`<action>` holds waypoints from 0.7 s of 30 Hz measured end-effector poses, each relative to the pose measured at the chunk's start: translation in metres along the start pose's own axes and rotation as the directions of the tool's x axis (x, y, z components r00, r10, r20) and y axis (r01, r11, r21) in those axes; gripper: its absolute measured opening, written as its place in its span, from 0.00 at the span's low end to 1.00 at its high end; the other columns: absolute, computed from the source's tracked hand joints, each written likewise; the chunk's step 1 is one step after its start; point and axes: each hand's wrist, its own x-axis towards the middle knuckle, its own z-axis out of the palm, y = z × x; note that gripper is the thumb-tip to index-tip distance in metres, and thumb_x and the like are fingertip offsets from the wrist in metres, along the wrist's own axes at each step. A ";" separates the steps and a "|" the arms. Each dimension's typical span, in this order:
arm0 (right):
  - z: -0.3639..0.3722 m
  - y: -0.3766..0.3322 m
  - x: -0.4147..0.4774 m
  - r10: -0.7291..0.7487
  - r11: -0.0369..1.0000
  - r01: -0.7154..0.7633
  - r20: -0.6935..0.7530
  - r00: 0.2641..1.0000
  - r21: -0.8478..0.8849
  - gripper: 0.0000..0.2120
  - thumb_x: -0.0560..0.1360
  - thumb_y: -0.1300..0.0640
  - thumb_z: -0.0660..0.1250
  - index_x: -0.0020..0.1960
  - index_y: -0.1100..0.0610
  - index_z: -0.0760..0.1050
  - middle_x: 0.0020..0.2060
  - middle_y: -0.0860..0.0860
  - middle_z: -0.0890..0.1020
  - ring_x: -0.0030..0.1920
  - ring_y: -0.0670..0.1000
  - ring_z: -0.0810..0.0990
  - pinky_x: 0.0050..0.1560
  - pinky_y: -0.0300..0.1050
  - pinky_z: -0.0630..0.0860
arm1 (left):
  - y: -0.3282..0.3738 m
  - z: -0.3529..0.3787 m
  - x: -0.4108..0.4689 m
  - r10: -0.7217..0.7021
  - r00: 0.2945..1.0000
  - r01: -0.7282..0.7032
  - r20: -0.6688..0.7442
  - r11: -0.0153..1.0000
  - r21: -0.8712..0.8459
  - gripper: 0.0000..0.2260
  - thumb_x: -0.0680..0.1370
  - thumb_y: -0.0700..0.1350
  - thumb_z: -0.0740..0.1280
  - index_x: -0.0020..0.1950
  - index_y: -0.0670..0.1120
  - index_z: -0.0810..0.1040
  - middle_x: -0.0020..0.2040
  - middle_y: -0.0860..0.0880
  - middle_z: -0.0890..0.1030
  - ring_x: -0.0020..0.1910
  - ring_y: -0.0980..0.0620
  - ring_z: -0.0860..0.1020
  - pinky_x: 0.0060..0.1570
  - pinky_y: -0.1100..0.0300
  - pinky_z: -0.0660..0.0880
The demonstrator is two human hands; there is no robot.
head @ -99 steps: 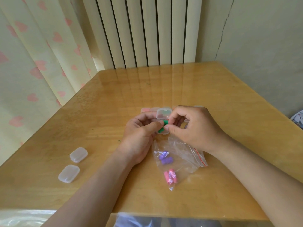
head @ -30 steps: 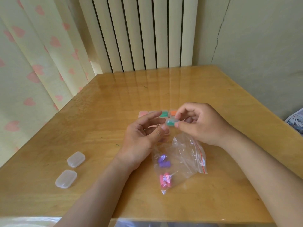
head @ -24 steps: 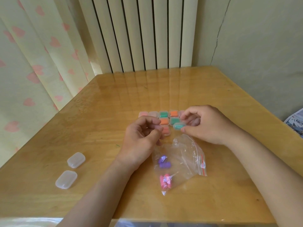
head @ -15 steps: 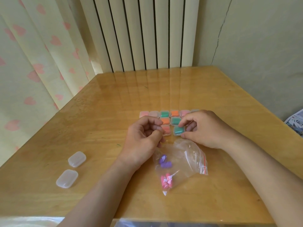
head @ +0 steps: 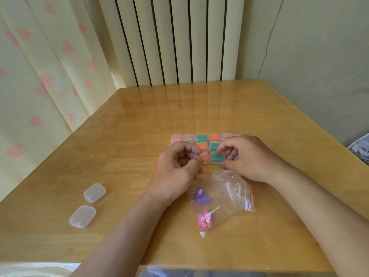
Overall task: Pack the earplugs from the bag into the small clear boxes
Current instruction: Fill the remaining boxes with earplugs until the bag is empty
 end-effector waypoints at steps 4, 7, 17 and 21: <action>0.000 0.000 0.000 -0.004 1.000 0.004 0.000 1.000 0.001 0.12 0.68 0.64 0.79 0.49 0.53 0.83 0.39 0.42 0.76 0.39 0.46 0.80 0.43 0.35 0.76 | 0.000 0.001 0.000 0.005 1.000 -0.005 -0.006 1.000 -0.003 0.10 0.76 0.27 0.65 0.45 0.42 0.79 0.33 0.51 0.80 0.31 0.52 0.80 0.31 0.63 0.74; -0.002 0.001 0.001 0.009 1.000 -0.009 -0.005 1.000 0.000 0.11 0.69 0.63 0.79 0.48 0.51 0.83 0.40 0.42 0.76 0.40 0.47 0.81 0.42 0.34 0.76 | 0.001 0.000 -0.001 0.014 1.000 -0.014 -0.005 1.000 -0.010 0.10 0.76 0.27 0.65 0.46 0.42 0.79 0.33 0.52 0.81 0.31 0.52 0.79 0.31 0.63 0.74; -0.018 -0.031 0.001 0.000 0.986 0.013 -0.078 0.997 0.168 0.09 0.74 0.63 0.72 0.42 0.49 0.84 0.37 0.50 0.85 0.35 0.45 0.80 0.42 0.43 0.77 | 0.040 -0.047 -0.011 0.150 0.974 -0.112 -0.171 0.971 0.213 0.11 0.76 0.31 0.67 0.45 0.48 0.80 0.40 0.43 0.83 0.40 0.40 0.81 0.35 0.59 0.77; -0.020 -0.066 0.004 -0.082 0.990 0.079 0.025 0.996 0.120 0.09 0.74 0.62 0.72 0.41 0.49 0.84 0.33 0.44 0.83 0.33 0.39 0.77 0.36 0.31 0.72 | 0.054 -0.114 -0.035 0.094 0.982 -0.007 -0.162 0.882 0.472 0.07 0.76 0.38 0.69 0.48 0.50 0.81 0.41 0.54 0.82 0.37 0.58 0.78 0.37 0.66 0.74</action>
